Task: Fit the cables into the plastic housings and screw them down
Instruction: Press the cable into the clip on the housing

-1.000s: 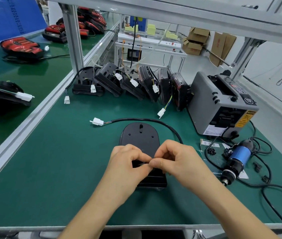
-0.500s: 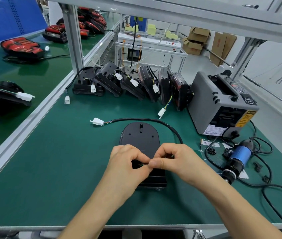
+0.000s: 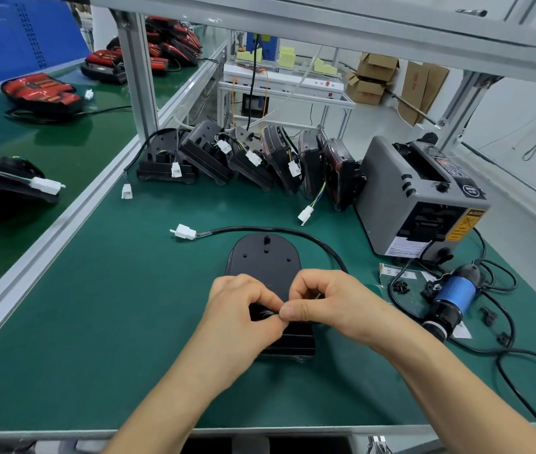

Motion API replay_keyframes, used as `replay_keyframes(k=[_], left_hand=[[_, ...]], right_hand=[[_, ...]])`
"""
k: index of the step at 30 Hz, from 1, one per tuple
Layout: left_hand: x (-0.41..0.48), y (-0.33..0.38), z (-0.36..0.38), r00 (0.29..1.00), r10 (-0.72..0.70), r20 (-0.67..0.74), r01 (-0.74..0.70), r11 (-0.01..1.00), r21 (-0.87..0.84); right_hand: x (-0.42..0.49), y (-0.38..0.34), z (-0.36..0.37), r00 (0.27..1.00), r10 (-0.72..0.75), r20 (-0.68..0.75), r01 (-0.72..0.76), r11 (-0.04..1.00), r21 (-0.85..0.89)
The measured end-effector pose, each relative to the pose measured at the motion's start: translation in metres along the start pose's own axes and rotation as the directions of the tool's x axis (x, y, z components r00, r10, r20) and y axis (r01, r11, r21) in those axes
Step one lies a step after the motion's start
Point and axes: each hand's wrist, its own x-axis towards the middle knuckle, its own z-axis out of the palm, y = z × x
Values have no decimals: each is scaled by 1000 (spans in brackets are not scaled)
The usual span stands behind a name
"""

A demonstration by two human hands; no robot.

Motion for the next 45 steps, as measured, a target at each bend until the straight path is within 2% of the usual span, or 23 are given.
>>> replay_keyframes(k=[7, 11, 15, 22, 27, 33, 37, 40, 45], left_hand=[[1, -2, 3, 1000, 12, -19, -11, 1000, 17], [0, -2, 6, 997, 40, -64, -37, 999, 37], [-1, -2, 5, 997, 35, -75, -36, 999, -16], [-2, -2, 4, 996, 22, -82, -27, 998, -56], [-4, -3, 3, 995, 56, -79, -61, 996, -62], [-6, -6, -4, 993, 112, -29, -113, 993, -31], [-9, -13, -7, 979, 191, -71, -189, 981, 41], [-13, -20, -5, 956, 280, -86, -274, 959, 71], [-15, -27, -3, 935, 345, -83, -341, 938, 59]], right_hand=[[-3, 5, 1, 993, -101, -57, 101, 995, 1], [-6, 9, 5, 988, -110, -107, 112, 993, 21], [-7, 11, 12, 979, -116, -167, 122, 992, 23], [-15, 4, 1, 995, -73, -74, 74, 997, 10], [-15, -3, 6, 990, -1, -144, -14, 994, -107], [-18, -8, 7, 984, -8, -180, -37, 969, -244], [-18, -8, 2, 991, 47, -127, -60, 994, -94], [-16, -8, -1, 993, 112, -32, -112, 994, -4], [-7, -9, -4, 982, 172, 73, -173, 985, 6]])
